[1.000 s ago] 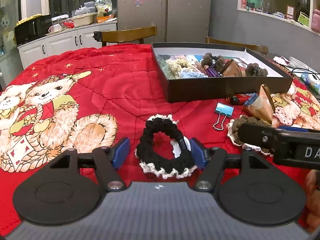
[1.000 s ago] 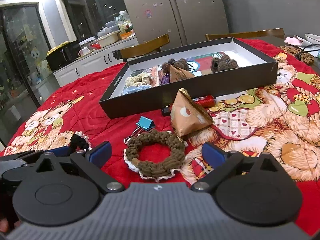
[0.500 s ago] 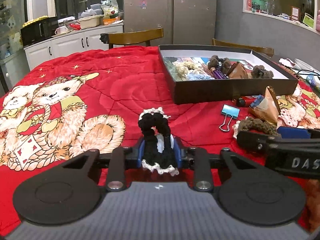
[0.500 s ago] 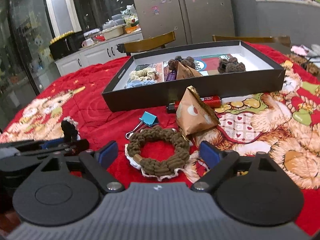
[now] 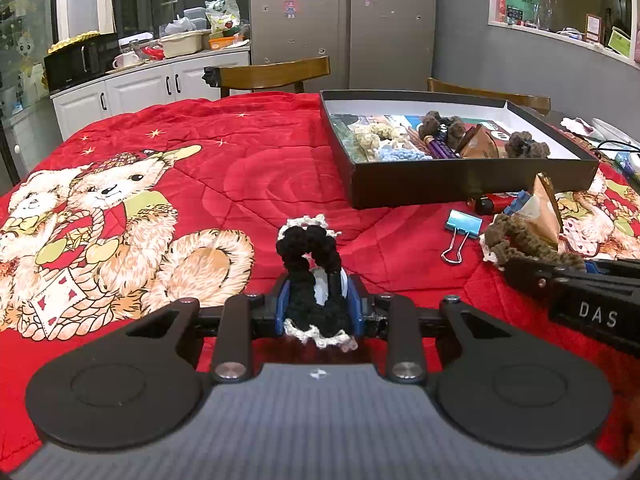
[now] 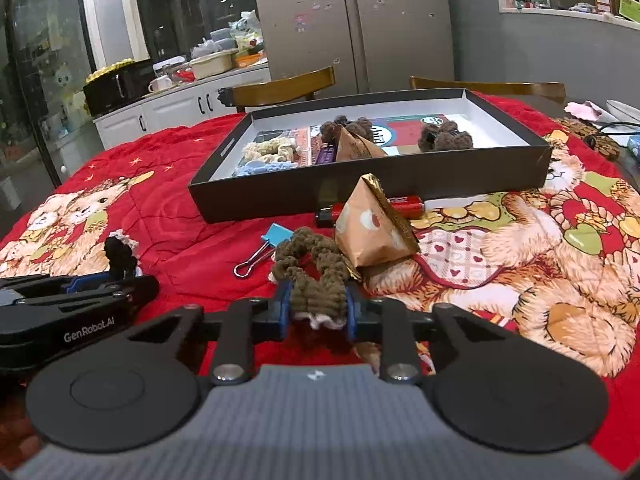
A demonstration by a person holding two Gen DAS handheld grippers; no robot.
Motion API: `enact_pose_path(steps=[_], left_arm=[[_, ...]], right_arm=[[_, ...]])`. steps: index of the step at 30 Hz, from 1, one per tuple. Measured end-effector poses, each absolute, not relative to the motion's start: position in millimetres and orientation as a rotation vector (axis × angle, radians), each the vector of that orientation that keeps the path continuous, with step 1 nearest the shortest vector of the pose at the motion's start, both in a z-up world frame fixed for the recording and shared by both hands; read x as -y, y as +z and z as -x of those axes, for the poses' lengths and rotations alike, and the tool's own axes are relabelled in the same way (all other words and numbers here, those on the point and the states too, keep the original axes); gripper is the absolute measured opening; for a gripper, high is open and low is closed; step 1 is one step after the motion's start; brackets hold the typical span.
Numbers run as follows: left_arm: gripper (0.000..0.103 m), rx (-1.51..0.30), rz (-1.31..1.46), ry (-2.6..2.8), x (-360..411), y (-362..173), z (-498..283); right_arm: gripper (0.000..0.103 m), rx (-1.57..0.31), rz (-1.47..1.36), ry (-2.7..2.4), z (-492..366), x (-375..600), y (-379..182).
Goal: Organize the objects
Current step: 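Grasp the black white-trimmed scrunchie with the left gripper while the right grasps the brown rope ring, then lift the black scrunchie and rope ring and carry both toward the black box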
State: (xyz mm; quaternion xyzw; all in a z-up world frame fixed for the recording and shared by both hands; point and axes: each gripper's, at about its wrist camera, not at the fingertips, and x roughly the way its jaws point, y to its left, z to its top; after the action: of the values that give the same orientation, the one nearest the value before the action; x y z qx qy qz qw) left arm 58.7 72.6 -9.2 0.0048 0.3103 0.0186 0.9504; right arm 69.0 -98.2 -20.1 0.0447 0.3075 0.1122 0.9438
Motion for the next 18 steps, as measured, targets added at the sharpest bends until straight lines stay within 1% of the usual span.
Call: enact_pose_path(steps=[7, 18], left_arm=[[0.034, -0.630, -0.006, 0.045, -73.3, -9.2, -58.7], [0.034, -0.629, -0.004, 0.056, -73.5, -9.2, -58.5]], right_arm=[[0.023, -0.624, -0.112, 0.235, -68.6, 101.2, -19.3], [0.022, -0.616, -0.138, 0.239, -67.4, 105.1, -18.6]])
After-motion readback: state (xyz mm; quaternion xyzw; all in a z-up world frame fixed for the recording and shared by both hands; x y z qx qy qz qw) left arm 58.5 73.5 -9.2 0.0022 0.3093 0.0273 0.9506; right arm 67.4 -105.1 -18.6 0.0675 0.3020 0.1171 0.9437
